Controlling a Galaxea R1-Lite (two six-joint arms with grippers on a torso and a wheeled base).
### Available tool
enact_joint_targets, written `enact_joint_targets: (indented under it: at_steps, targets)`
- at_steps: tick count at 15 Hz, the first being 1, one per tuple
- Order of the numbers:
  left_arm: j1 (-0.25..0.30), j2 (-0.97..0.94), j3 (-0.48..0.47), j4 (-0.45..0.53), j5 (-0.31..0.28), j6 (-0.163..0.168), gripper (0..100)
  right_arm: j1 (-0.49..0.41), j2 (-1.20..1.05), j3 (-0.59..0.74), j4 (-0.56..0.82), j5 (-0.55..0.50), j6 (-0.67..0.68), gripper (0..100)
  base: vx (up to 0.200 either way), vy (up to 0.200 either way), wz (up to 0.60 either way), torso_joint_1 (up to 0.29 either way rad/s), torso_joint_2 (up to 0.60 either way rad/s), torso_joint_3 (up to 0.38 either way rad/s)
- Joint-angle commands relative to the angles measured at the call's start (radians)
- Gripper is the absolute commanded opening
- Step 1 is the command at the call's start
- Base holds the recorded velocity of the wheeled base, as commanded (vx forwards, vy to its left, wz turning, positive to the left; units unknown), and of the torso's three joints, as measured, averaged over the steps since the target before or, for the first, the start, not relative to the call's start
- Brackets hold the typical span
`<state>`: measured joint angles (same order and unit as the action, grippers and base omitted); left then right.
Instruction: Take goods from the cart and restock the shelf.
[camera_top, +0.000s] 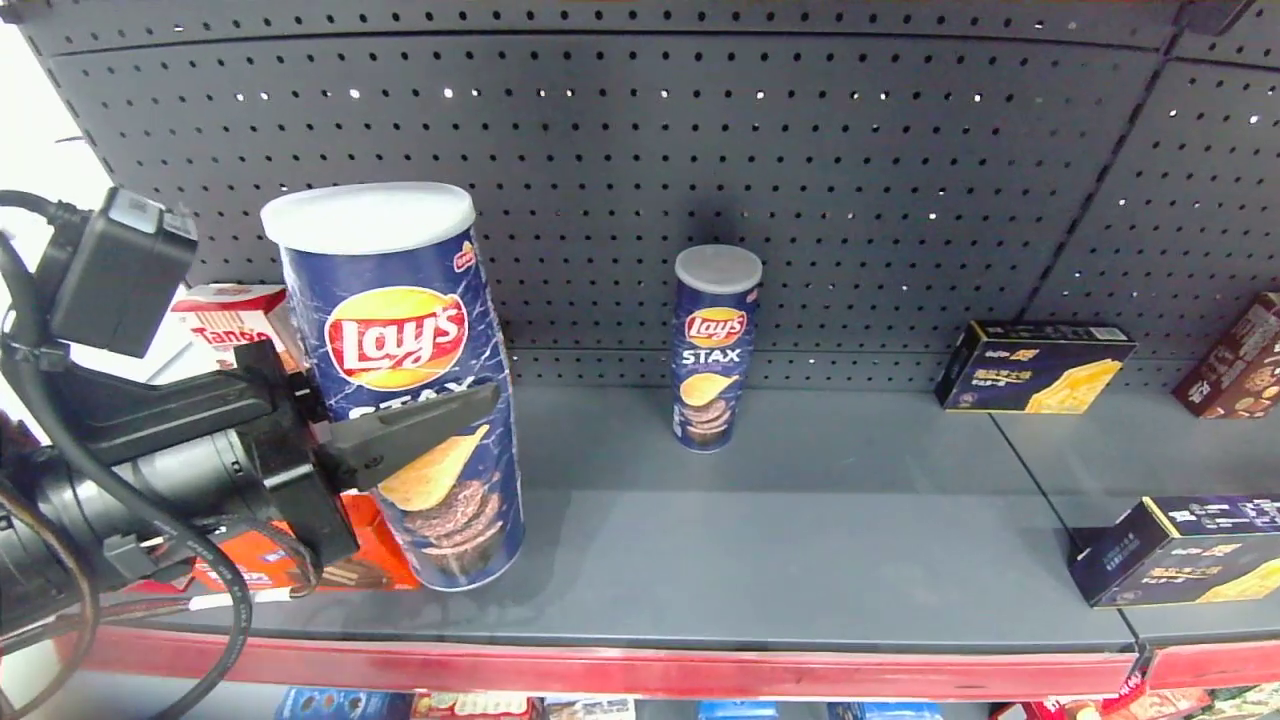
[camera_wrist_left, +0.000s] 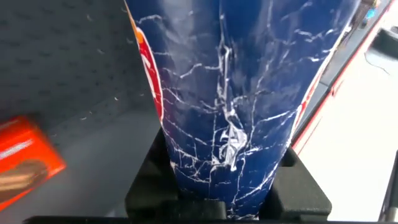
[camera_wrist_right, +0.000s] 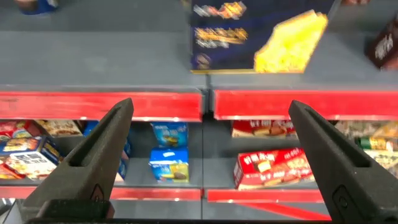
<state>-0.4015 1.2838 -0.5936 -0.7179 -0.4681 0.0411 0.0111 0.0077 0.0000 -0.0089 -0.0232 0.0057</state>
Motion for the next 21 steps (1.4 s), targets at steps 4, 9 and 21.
enact_joint_targets:
  at_steps: [4, 9, 21]
  targets:
    - [0.006, 0.000, -0.006, 0.000, 0.000, -0.001, 0, 0.001, 0.000, 0.000, 0.001, 0.000, -0.001, 100, 0.000, 0.000, 0.00, 0.000, 0.00, 0.000]
    - [0.026, -0.001, -0.017, 0.000, 0.002, -0.007, 0, 0.023, 0.054, -0.005, 0.001, 0.037, -0.059, 100, 0.000, 0.000, 0.00, 0.000, 0.00, 0.000]
    - [0.073, -0.029, 0.044, -0.041, 0.009, -0.047, 0, 0.314, 1.055, -0.586, -0.367, 0.152, 0.048, 100, 0.000, 0.000, 0.00, 0.000, 0.00, 0.000]
